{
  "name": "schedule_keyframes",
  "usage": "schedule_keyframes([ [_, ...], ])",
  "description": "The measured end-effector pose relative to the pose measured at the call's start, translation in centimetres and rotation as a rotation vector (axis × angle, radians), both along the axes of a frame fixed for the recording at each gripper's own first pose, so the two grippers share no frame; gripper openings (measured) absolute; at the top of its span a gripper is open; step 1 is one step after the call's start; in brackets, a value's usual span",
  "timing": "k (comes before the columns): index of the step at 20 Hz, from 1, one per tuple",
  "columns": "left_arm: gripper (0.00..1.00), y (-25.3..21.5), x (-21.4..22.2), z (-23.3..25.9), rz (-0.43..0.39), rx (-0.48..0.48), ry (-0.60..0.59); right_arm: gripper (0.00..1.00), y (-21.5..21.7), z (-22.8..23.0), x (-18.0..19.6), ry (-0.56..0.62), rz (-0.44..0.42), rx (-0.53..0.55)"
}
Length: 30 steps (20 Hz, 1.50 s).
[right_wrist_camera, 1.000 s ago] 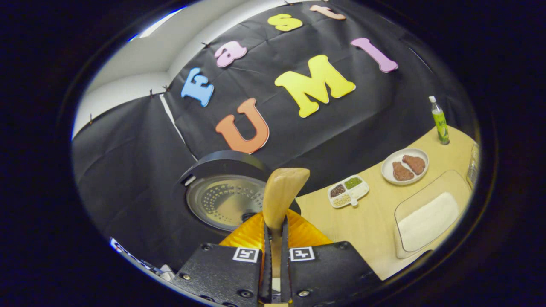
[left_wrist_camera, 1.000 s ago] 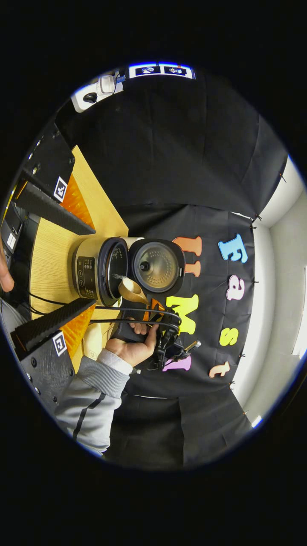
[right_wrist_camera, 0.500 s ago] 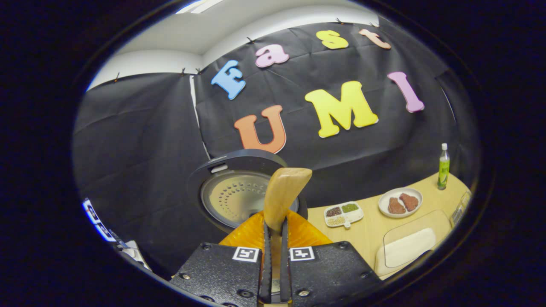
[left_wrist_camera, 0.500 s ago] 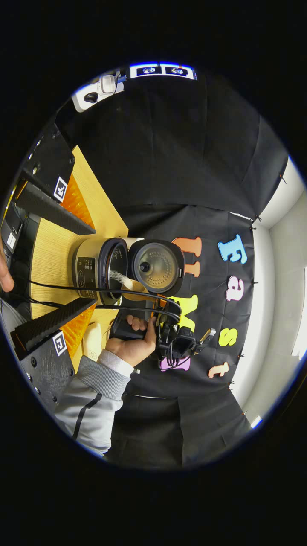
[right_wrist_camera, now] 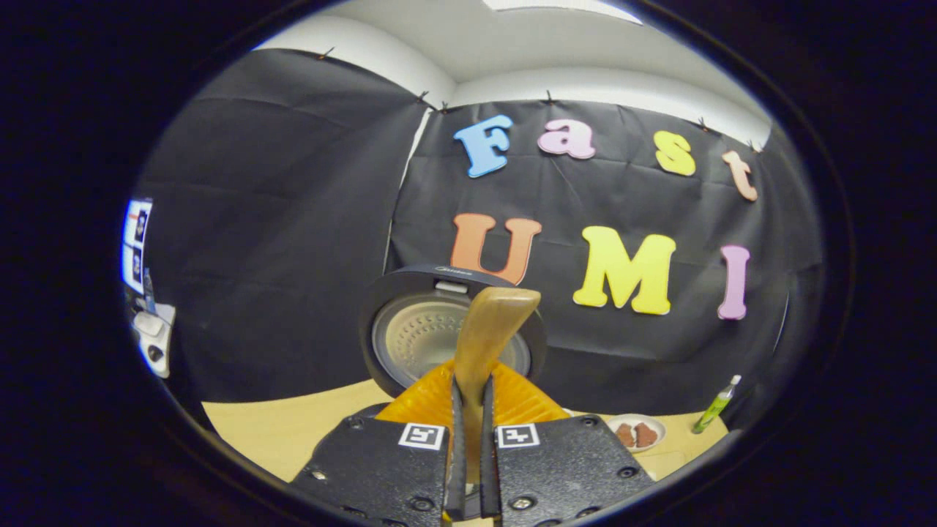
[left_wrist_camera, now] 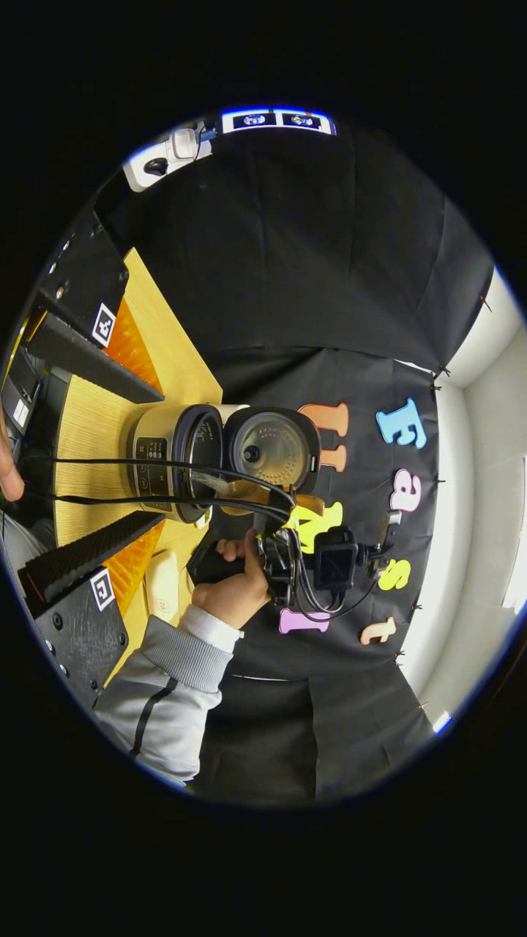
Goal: Close the left gripper, press the button to open the rice cooker; take a wooden spoon from the chopstick holder with the right hand, scoop a spoonful of rice and pour it into the rice cooker, then put the wooden spoon back into the chopstick holder.
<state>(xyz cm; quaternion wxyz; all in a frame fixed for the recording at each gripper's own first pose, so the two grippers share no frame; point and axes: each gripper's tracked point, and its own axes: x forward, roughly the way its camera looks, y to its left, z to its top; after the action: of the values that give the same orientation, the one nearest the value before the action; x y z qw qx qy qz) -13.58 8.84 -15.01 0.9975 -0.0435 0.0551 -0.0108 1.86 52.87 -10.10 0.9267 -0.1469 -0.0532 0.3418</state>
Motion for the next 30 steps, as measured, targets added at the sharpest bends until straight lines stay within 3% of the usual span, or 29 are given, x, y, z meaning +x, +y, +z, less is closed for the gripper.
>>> schedule_keyframes([
  [5, 0.94, 0.1, -0.1, -0.2, 0.007, -0.004, 0.001, 0.13, 1.1, -2.2, -1.6, -0.150, 0.029, -0.176],
  [12, 0.94, 0.0, -0.1, -0.2, 0.020, -0.006, 0.004, 0.13, -2.1, -1.2, -0.9, -0.073, -0.044, -0.095],
  [18, 0.94, -1.9, -0.1, 0.2, 0.008, 0.005, -0.002, 0.13, -8.8, 1.4, 2.2, -0.028, -0.133, -0.021],
  [30, 0.94, -5.3, 0.7, -0.2, -0.013, 0.024, -0.002, 0.13, -27.9, 2.2, 10.2, 0.095, -0.389, 0.119],
])
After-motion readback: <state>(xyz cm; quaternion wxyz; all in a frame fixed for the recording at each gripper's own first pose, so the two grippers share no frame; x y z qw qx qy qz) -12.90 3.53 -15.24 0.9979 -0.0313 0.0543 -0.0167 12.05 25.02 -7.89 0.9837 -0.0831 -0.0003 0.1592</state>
